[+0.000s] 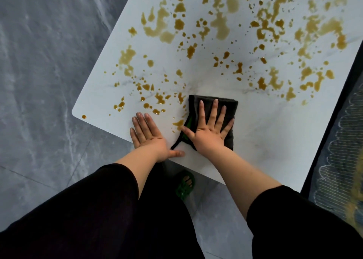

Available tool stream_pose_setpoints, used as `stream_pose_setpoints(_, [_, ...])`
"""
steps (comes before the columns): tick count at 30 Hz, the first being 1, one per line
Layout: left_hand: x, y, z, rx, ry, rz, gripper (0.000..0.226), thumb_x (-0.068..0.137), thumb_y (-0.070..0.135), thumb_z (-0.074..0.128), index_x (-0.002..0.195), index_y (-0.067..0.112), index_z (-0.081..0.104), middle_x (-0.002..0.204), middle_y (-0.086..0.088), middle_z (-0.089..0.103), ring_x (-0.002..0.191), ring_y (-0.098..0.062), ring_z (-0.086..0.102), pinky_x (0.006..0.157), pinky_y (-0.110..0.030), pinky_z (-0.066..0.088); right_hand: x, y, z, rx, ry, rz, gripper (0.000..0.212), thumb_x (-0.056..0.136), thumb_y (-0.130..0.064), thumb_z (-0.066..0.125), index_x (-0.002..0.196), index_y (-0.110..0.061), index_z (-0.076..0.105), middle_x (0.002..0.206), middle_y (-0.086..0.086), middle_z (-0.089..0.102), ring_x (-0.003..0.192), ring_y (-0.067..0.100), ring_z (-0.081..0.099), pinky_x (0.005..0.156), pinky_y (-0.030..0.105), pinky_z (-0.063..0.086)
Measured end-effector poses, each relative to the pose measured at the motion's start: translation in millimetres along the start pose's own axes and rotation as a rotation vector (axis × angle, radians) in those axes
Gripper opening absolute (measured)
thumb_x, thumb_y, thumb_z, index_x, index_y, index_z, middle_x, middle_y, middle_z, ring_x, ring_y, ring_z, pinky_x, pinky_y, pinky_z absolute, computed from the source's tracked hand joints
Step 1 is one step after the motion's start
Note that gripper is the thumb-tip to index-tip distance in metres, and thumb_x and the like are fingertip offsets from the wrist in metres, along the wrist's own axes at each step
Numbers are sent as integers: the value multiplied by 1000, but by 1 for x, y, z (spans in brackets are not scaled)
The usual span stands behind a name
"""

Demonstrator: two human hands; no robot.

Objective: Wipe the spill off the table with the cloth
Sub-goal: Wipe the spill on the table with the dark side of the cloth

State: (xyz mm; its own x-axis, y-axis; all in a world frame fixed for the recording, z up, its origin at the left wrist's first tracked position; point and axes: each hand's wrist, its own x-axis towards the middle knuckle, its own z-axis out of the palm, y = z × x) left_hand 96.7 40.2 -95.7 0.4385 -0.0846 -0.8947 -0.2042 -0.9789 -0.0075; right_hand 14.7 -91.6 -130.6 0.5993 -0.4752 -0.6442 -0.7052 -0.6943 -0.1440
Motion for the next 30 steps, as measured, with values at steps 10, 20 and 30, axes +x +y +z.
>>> stream_pose_setpoints(10, [0,-1,-1,-14,-12,18,165,48,87,68,98,4,-66,101,-15,-73,103,-30,-63,95,-45,-34,44,-36,-28,40,75,-28,94,79,-84,20,142,-37,-31,150,4,-42,135,28,-40,100,58,-31])
stream_pose_setpoints(20, [3,-3,1,-40,-24,34,166,48,88,67,100,4,-66,106,-16,-73,95,-29,-70,85,-44,-41,9,-30,-4,-20,8,-19,98,70,-89,17,125,-41,-48,136,0,-56,128,27,-49,98,57,-35])
stream_pose_setpoints(30, [11,-4,8,-62,30,-6,172,38,86,72,103,5,-66,113,-16,-71,102,-28,-69,87,-44,-42,63,-60,-38,67,103,-12,99,77,-85,25,143,-37,-30,151,3,-39,137,27,-38,100,55,-31])
